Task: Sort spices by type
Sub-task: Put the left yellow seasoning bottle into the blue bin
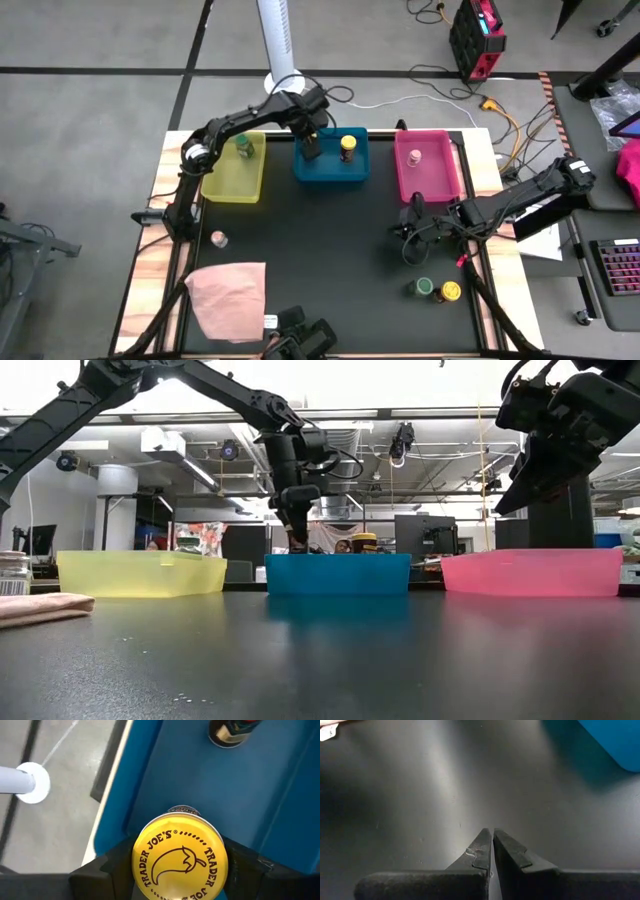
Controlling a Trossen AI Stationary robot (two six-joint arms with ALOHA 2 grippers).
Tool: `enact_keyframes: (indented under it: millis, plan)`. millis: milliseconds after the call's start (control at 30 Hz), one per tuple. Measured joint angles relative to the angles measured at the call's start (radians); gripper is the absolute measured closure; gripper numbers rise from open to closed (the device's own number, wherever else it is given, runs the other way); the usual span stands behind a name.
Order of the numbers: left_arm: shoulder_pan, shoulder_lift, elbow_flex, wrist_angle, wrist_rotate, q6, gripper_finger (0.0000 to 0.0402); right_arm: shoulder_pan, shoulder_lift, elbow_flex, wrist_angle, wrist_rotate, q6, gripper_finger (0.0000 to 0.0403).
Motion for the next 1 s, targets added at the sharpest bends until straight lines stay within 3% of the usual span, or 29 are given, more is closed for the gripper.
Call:
enact_keyframes:
  millis: [1000]
  plan:
    - [0.003, 0.002, -0.045, 0.044, 0.018, 0.108, 0.0194, 0.0, 0.0, -0.004, 0.0, 0.0, 0.0, 0.039]
